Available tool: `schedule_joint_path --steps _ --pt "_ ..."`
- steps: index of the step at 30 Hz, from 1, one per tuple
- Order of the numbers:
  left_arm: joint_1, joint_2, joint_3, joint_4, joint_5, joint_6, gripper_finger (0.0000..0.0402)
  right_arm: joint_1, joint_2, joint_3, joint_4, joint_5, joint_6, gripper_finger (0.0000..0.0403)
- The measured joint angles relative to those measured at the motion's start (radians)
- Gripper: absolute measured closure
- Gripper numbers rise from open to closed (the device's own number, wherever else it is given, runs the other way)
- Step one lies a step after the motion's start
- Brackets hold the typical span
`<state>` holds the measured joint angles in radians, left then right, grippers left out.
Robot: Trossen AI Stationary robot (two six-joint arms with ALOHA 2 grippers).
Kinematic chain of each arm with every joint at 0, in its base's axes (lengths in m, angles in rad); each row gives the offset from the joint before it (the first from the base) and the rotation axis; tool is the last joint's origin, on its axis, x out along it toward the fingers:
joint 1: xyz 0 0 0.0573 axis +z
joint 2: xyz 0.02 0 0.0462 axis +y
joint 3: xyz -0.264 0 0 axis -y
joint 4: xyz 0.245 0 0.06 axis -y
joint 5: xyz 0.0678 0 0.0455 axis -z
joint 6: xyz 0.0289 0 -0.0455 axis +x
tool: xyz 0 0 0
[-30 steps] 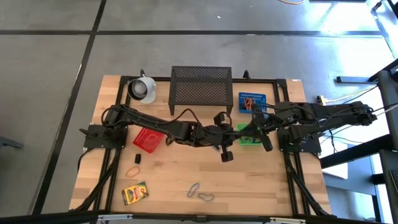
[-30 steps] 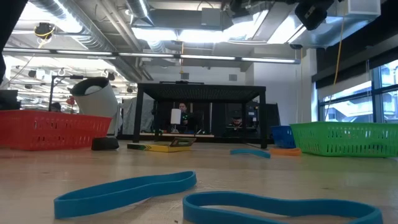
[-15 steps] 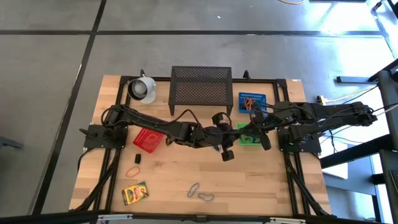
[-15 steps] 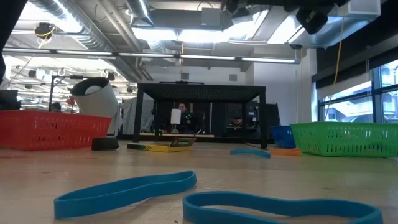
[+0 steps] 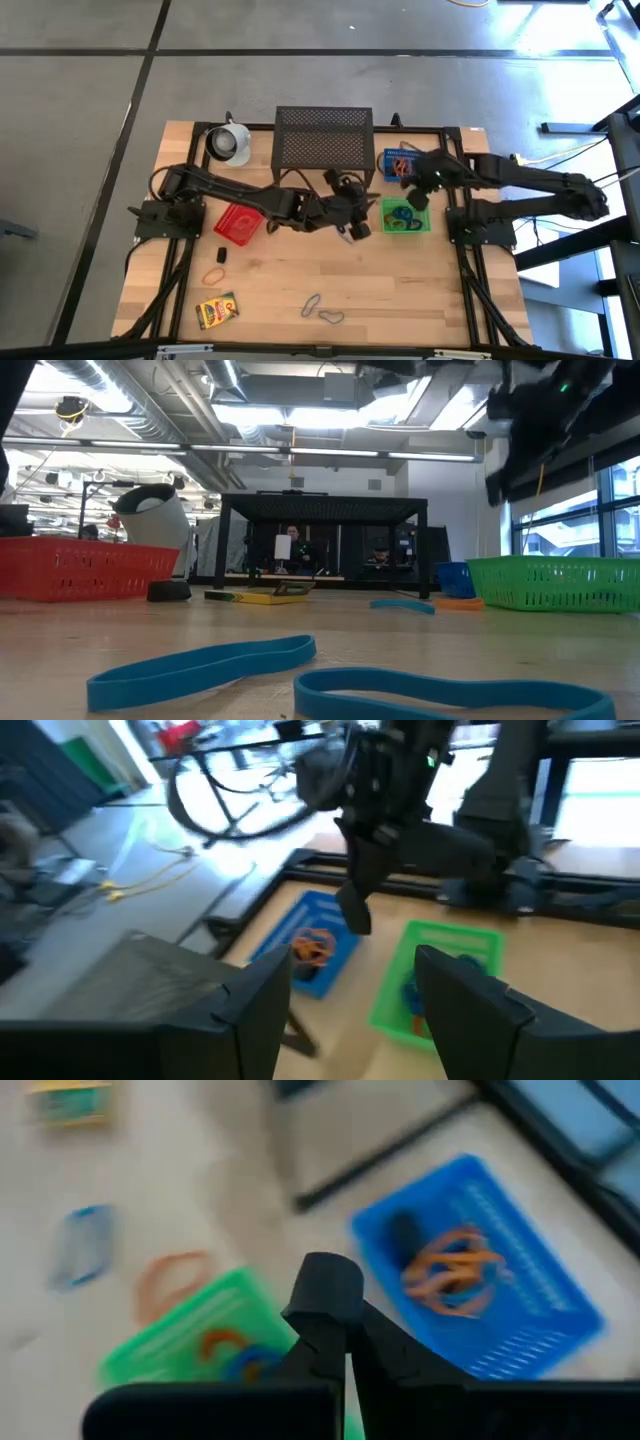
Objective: Pick & Place Office Desk Supplies
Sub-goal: Put the black rubber band into the blue bin
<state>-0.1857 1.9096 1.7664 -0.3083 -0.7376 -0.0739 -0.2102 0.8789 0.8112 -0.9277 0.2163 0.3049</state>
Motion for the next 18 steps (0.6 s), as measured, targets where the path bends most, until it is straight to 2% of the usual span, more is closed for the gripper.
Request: schedule_joint_path --steps 9,14,18 --pt "0.044 -0.074 0.000 -0.127 -0.036 0.018 0.0194 -0.339 0.215 -0.102 0.167 -0.040 0.007 0.0399" --pt "0.060 -0.095 0.000 -0.212 -0.032 0.012 0.0194 -0.419 0.316 -0.108 0.251 -0.044 0.024 0.0390" --pt "0.076 -0.109 0.000 -0.305 -0.027 -0.033 0.0194 -0.450 0.355 -0.108 0.263 -0.048 0.024 0.0347"
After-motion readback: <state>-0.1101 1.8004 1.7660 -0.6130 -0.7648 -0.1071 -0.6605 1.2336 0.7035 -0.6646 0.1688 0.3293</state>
